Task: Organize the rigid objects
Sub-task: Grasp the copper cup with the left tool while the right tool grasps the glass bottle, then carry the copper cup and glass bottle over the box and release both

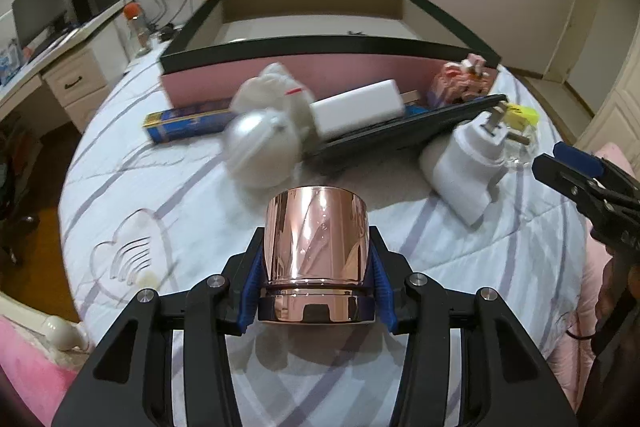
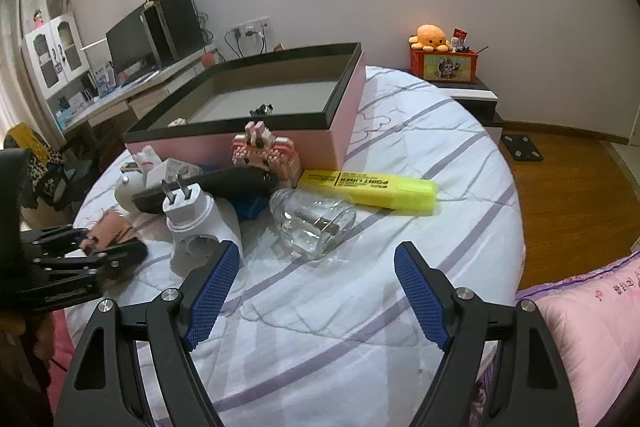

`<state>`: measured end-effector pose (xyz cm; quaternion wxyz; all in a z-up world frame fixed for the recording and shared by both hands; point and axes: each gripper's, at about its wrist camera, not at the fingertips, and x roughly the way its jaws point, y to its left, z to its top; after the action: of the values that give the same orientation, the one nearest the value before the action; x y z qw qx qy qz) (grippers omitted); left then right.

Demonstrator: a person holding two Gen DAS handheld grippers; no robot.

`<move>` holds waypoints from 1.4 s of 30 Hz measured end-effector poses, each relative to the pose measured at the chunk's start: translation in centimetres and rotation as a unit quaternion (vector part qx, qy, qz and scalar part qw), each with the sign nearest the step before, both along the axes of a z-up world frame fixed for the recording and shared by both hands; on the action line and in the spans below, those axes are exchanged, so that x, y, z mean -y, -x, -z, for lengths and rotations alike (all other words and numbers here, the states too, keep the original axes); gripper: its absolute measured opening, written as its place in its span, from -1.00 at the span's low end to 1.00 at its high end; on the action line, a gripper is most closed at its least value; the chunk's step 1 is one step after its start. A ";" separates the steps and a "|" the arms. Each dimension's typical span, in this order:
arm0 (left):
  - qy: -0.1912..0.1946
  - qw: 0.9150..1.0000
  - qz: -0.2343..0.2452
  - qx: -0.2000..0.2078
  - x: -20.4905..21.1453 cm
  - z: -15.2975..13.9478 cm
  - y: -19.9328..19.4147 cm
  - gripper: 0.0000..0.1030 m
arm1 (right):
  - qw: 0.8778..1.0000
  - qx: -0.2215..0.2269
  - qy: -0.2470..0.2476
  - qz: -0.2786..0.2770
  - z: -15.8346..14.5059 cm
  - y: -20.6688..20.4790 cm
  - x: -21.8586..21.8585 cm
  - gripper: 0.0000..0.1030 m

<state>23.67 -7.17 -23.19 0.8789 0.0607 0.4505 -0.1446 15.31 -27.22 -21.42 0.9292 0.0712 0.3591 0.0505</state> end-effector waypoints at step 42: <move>0.039 0.994 -0.014 0.102 -3.4 -6.6 2.7 -0.09 | 0.997 0.073 0.036 -0.010 -6.8 1.9 -2.9 0.23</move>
<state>20.95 -3.77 -16.60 0.9240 0.0347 0.3534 -0.1421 13.40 -24.35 -14.63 0.9543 0.0301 0.2928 0.0519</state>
